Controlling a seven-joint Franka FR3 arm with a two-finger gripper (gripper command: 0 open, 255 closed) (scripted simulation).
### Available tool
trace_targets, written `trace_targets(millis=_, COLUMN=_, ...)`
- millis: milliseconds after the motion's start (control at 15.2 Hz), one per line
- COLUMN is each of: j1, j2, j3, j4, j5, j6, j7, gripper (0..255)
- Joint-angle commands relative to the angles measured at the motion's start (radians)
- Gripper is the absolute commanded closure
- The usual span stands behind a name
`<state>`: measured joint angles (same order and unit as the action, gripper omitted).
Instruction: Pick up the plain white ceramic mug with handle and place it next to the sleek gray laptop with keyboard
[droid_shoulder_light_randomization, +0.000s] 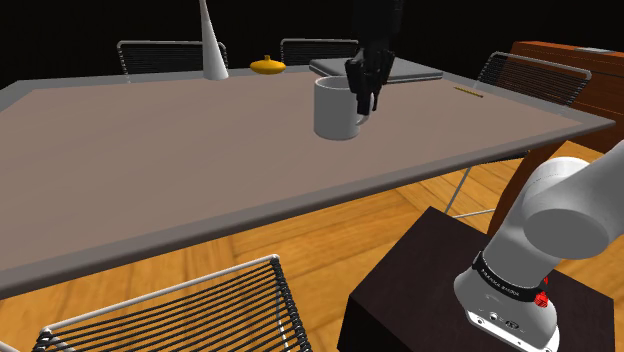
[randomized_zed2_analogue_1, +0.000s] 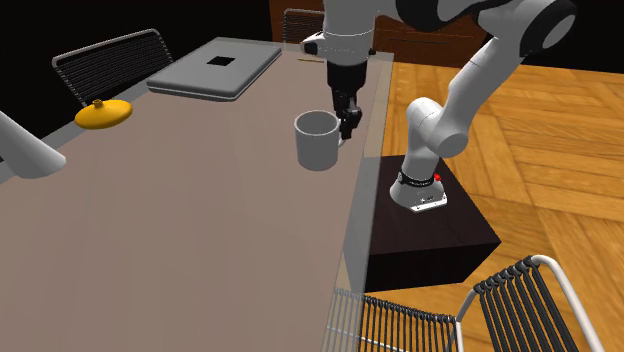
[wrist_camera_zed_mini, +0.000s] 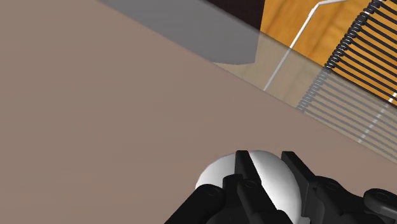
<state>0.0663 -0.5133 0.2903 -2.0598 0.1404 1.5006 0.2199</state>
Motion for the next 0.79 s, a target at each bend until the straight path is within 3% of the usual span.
trace_targets(millis=0, j1=-0.002, j2=0.007, j3=-0.002, j4=0.033, j5=-0.002, j6=-0.026, j7=0.002, gripper=255)
trace_targets(millis=726, j1=-0.01, j2=0.064, j3=-0.006, j4=0.232, j5=-0.016, j6=-0.17, j7=0.014, gripper=255)
